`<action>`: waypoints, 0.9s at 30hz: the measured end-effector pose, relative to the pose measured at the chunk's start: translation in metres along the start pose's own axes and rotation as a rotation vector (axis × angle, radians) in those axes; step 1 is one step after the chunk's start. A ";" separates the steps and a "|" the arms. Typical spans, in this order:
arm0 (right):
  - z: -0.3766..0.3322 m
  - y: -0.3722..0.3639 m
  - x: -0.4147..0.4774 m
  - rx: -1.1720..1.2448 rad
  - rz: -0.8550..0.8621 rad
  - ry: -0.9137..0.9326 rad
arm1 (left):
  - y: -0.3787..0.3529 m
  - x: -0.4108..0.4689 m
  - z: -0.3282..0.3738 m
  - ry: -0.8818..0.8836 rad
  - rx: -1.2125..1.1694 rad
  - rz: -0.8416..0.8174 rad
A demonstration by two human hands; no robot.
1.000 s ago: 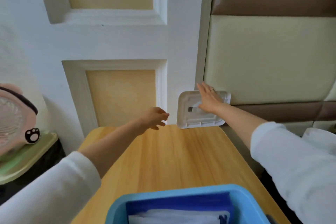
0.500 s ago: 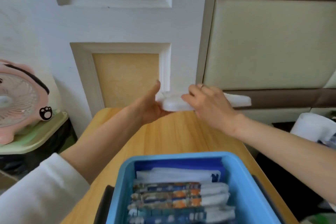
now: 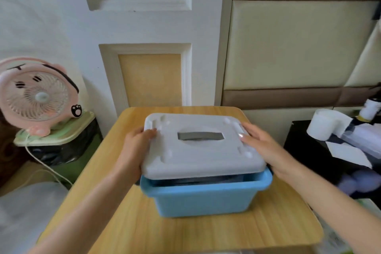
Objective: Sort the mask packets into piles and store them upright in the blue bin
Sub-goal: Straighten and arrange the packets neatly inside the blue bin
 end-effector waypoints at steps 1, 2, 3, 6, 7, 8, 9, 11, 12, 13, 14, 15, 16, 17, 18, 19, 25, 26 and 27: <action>0.003 -0.002 -0.004 0.054 0.054 0.012 | -0.002 -0.002 -0.004 -0.035 0.088 0.035; 0.004 -0.003 -0.008 0.092 0.094 0.018 | -0.002 -0.004 -0.008 -0.056 0.189 0.050; 0.004 -0.004 -0.013 0.125 0.113 0.016 | -0.002 -0.002 -0.013 -0.064 0.275 0.049; 0.009 -0.004 -0.025 0.093 0.143 0.011 | 0.000 0.006 -0.023 -0.078 0.464 0.016; 0.011 -0.004 -0.028 0.029 0.150 0.010 | 0.001 0.006 -0.022 -0.073 0.512 0.011; 0.013 -0.005 -0.030 -0.035 0.146 0.014 | 0.003 0.006 -0.022 -0.070 0.535 0.004; 0.014 -0.005 -0.031 -0.089 0.142 0.018 | 0.005 0.005 -0.023 -0.064 0.538 -0.012; 0.013 -0.005 -0.030 -0.222 0.154 0.050 | 0.009 0.005 -0.027 -0.070 0.509 -0.034; 0.011 -0.005 -0.029 -0.313 0.175 0.082 | 0.011 0.006 -0.031 -0.085 0.484 -0.031; 0.010 -0.004 -0.028 -0.393 0.202 0.115 | 0.012 0.005 -0.033 -0.096 0.461 -0.022; 0.009 -0.004 -0.028 -0.451 0.226 0.155 | 0.014 0.005 -0.036 -0.109 0.429 -0.022; 0.008 -0.005 -0.028 -0.482 0.248 0.177 | 0.013 0.001 -0.035 -0.086 0.371 -0.054; 0.008 -0.005 -0.029 -0.486 0.268 0.181 | 0.012 0.000 -0.038 -0.053 0.300 -0.107; 0.010 -0.004 -0.029 -0.432 0.283 0.147 | 0.012 -0.004 -0.039 -0.004 0.238 -0.138; 0.012 -0.002 -0.031 -0.313 0.286 0.086 | 0.013 -0.008 -0.041 0.036 0.193 -0.154; 0.016 0.000 -0.036 -0.151 0.269 -0.001 | 0.015 -0.013 -0.043 0.052 0.158 -0.168; 0.020 0.001 -0.060 0.234 0.115 -0.114 | 0.012 -0.038 -0.047 -0.087 0.061 -0.033; 0.016 -0.003 -0.061 0.091 0.157 -0.038 | 0.007 -0.040 -0.044 -0.138 0.111 0.035; 0.013 -0.007 -0.062 -0.073 0.185 0.028 | 0.003 -0.040 -0.043 -0.173 0.169 0.081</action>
Point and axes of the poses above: each hand's wrist, its own x-axis towards the middle knuckle, its own y-axis out of the back of the hand, z = x × y, the point moved 1 cm from there along x, towards the middle knuckle, and after that the axes turned 11 degrees about x, right-handed, at the moved point
